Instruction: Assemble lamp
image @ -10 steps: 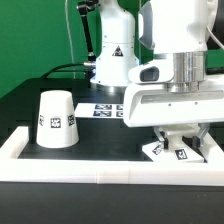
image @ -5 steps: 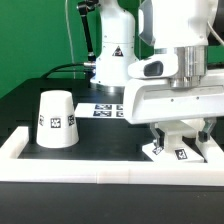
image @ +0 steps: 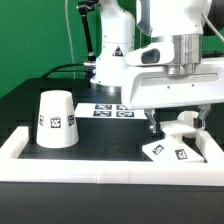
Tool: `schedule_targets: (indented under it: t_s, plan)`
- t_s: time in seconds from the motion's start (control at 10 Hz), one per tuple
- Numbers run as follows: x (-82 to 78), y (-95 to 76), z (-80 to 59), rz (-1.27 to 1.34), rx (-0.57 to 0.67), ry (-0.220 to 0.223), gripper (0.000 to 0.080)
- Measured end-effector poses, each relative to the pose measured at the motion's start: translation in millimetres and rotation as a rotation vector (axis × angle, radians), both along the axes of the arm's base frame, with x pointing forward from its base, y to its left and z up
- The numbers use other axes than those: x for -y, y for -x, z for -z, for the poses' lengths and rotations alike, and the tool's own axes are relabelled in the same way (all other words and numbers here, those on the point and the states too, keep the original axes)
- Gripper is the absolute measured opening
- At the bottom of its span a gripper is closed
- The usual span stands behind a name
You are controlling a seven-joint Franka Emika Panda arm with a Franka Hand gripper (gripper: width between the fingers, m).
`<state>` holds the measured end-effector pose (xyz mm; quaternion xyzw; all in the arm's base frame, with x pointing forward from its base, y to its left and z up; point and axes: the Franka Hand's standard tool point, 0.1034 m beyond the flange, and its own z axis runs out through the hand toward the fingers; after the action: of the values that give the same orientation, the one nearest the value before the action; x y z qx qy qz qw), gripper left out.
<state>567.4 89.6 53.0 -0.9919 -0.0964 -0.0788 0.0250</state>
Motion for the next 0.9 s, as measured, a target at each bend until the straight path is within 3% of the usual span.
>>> schedule_targets:
  t_s: [0.4, 0.5, 0.6, 0.9]
  plan:
    - [0.6, 7.0, 9.7, -0.003, 0.005, 0.003, 0.0699]
    - [0.7, 7.0, 9.9, -0.003, 0.004, 0.003, 0.0577]
    - [0.7, 7.0, 9.9, -0.003, 0.004, 0.003, 0.0533]
    - [0.1, 6.2, 9.9, 0.016, 0.000, -0.001, 0.0533]
